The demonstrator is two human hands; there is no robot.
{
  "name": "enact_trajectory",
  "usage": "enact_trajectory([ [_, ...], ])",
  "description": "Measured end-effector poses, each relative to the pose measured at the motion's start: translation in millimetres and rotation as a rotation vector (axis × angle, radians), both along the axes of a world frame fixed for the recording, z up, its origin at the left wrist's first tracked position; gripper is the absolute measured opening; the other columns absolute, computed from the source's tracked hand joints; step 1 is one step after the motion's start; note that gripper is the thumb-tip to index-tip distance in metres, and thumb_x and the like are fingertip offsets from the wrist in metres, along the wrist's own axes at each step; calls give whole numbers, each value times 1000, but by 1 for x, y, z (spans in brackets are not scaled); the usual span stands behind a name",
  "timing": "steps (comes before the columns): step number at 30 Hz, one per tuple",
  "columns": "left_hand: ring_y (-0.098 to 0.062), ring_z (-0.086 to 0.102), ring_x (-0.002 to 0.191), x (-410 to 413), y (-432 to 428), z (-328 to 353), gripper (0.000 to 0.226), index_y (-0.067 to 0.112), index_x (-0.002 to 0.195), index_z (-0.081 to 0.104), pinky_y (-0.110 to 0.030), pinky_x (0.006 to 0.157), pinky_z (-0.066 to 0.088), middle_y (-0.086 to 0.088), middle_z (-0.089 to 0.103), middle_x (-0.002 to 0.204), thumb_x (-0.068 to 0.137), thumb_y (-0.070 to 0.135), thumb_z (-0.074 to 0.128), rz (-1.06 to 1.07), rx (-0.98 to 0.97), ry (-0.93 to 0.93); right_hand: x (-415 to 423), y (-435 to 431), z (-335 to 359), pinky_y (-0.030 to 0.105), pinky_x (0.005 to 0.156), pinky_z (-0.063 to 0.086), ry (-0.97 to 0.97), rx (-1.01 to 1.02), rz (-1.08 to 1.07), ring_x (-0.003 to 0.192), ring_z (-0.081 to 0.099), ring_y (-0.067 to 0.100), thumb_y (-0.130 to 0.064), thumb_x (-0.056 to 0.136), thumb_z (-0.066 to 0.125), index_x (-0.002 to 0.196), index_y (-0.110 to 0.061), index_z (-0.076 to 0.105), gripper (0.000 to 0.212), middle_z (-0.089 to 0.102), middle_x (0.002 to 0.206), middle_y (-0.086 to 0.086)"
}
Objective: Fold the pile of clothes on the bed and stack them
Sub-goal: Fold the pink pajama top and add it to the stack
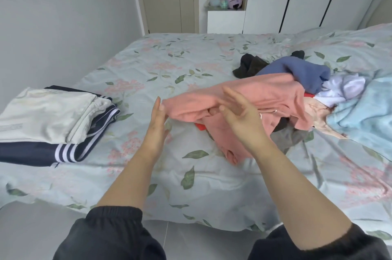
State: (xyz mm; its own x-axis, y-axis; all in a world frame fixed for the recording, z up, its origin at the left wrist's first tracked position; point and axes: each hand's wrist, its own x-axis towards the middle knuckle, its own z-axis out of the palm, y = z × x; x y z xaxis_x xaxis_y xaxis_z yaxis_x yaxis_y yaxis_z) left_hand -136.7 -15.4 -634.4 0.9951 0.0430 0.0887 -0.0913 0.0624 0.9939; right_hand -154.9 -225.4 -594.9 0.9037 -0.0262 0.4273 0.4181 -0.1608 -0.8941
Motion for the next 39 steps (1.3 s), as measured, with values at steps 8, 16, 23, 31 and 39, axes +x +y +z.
enact_trajectory([
  [8, 3, 18, 138, 2, -24, -6, 77, 26, 153, 15, -20, 113, 16, 11, 16, 157, 91, 32, 62, -72, 354, -35, 30, -48, -50, 50, 104, 28, 401, -890, -409, 125, 41, 33, -40, 80, 68, 130, -18, 49, 58, 53, 128, 13],
  [16, -23, 9, 146, 31, -17, -20, 69, 32, 147, 31, -54, 115, 11, 4, 26, 156, 87, 23, 62, 180, 954, -61, -7, -12, -26, 23, 51, 32, 132, -552, 280, 54, 37, -1, 1, 76, 64, 55, -17, 51, 30, 40, 56, -16],
  [23, -25, 62, 73, 29, -4, 1, 24, -4, 92, 67, -39, 74, 53, -18, 68, 81, 89, -9, 45, 109, 228, 103, -2, -10, -27, 24, 55, 34, 157, -346, -40, 55, 39, 3, 6, 73, 56, 65, -18, 54, 24, 47, 60, -10],
  [31, -11, 61, 51, 29, 47, 23, 16, 7, 79, 66, -24, 58, 53, -7, 65, 57, 68, 2, 56, 244, -1027, 397, 24, -53, -26, 24, 79, 34, -67, -126, -847, 88, 52, 33, 12, 71, 43, 86, 6, 61, 23, 55, 94, 26],
  [39, -1, 46, 126, 33, 60, 13, 62, 20, 151, 22, -19, 102, 36, 3, 45, 141, 96, 15, 49, 522, -39, -23, 21, -47, -22, 49, 103, 30, -97, -475, -767, 115, 45, 36, -11, 64, 41, 122, -2, 52, 59, 53, 121, 19],
])
